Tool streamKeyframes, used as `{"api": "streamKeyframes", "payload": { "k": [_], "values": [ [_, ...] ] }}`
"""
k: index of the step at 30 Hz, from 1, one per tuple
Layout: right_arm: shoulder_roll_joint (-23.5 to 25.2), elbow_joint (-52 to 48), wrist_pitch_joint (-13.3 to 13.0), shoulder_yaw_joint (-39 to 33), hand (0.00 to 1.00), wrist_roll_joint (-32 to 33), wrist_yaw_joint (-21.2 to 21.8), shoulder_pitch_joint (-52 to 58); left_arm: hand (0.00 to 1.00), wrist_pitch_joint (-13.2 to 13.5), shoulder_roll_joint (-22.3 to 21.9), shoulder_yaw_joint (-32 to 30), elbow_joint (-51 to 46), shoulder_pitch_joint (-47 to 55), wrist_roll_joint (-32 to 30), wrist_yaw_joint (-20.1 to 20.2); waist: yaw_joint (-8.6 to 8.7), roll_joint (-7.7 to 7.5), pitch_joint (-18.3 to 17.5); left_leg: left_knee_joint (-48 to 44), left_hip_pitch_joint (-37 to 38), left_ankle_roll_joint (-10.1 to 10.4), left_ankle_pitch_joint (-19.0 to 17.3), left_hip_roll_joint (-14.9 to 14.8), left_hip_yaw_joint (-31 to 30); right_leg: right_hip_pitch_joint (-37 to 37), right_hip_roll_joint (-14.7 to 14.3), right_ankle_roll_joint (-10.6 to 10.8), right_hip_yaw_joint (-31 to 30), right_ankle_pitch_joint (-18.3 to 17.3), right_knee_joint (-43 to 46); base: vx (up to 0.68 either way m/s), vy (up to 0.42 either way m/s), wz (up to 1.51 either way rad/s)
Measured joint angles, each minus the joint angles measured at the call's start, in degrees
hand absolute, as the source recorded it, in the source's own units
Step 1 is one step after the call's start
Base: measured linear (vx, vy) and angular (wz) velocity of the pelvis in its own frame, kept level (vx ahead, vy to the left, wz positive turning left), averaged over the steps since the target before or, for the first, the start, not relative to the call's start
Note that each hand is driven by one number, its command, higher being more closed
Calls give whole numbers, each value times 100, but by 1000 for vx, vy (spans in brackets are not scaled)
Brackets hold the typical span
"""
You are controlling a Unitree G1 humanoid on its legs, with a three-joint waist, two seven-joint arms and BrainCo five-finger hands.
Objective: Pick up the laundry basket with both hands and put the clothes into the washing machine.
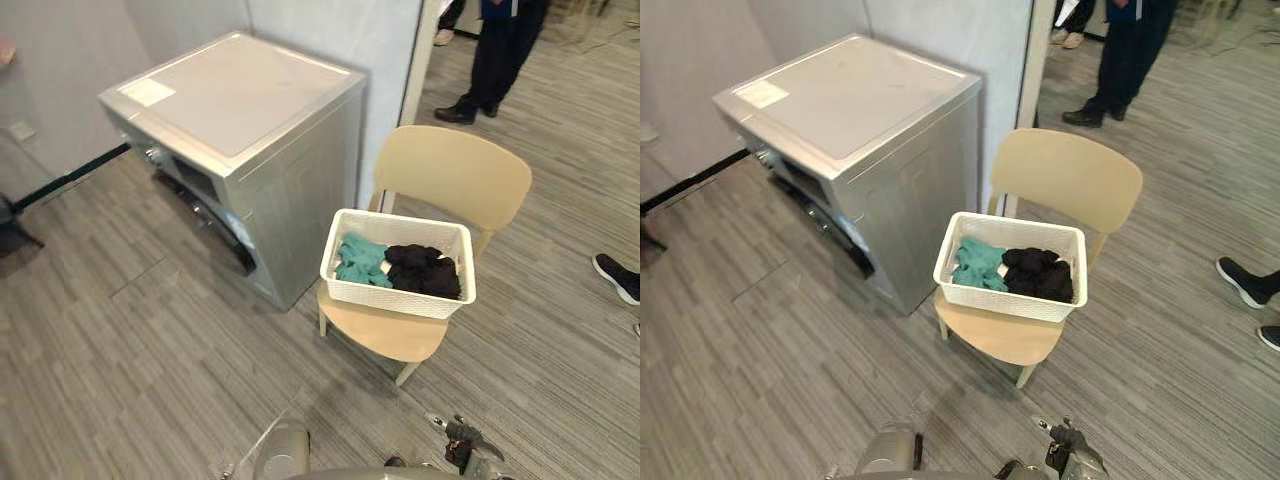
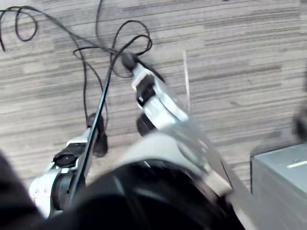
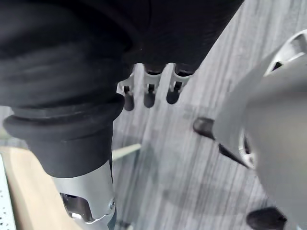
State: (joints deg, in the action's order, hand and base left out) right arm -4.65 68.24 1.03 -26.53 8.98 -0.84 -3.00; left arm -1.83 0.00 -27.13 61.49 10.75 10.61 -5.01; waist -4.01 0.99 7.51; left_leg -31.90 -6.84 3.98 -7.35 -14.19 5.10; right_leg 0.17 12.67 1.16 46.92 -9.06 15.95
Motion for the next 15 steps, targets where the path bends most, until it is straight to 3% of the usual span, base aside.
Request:
{"api": "streamKeyframes", "payload": {
  "k": [1, 2, 4, 7, 8, 10, 12, 13, 14, 15],
  "values": [
    [-34, 0, 48, -261, 0, -1, -24, 11, 0, 1, -12, 31, -31, -115, -11, 2, 59, 62, -9, 1319, 460, 296, -19, 35, 175, 3, 83, 86, 345, 104, 5, -98, 187, 154],
    [-62, 3, 63, -400, 0, -3, -23, 44, 0, 9, -29, 73, -44, -158, -32, 8, 102, 135, -46, 1845, 604, 307, -14, 72, 245, 21, 94, 133, 514, 205, -53, -82, 217, 138],
    [-8, 10, 76, -551, 0, -9, -20, 15, 0, 33, 5, 236, -35, -174, -75, 15, 127, 91, -19, 2510, 862, 415, 52, 224, 193, 194, 183, 183, 761, 385, -145, -50, 250, 94],
    [60, 8, 105, -554, 0, -22, -5, 20, 0, 45, 85, 384, -44, -72, -130, 57, 141, 33, -30, 2550, 1109, 448, 94, 554, -29, 572, 460, 242, 810, 592, -171, 6, 236, 57],
    [67, 7, 153, -548, 0, -35, -3, 20, 0, 54, 102, 472, -42, -69, -170, 109, 125, 74, -20, 2527, 1188, 445, 92, 677, -54, 688, 599, 224, 797, 684, -140, 28, 229, 41],
    [81, -4, 168, -534, 0, -65, 2, 3, 0, 79, 95, 512, -31, -63, -234, 127, 18, 47, -56, 2470, 1182, 398, 66, 832, -62, 731, 807, 271, 749, 751, -10, -31, 223, 23],
    [60, -15, 168, -481, 0, -64, 4, 1, 0, 110, 75, 511, -15, -52, -243, 128, -7, 129, -27, 2298, 1159, 222, -30, 1072, -214, 740, 1231, 271, 729, 746, 454, -39, 203, 43],
    [70, -47, 134, -430, 0, -70, -4, 69, 0, 107, 73, 513, -8, -39, -276, 141, -3, 74, 31, 2221, 1173, 112, -27, 1262, -385, 748, 1571, 262, 612, 741, 900, -7, 117, 65],
    [66, -123, 112, -429, 0, -67, 0, 121, 0, 107, 77, 525, -5, -28, -298, 149, 0, 74, 36, 2158, 1176, 65, -50, 1357, -466, 748, 1725, 227, 458, 748, 1140, 5, 154, 96],
    [3, -202, 73, -389, 0, -67, 1, 215, 0, 103, 77, 647, -6, 24, -367, 179, 16, 96, 45, 2053, 1236, -149, -137, 1518, -721, 511, 1893, -401, -299, 836, 1775, 27, 121, 106]
  ]
}}
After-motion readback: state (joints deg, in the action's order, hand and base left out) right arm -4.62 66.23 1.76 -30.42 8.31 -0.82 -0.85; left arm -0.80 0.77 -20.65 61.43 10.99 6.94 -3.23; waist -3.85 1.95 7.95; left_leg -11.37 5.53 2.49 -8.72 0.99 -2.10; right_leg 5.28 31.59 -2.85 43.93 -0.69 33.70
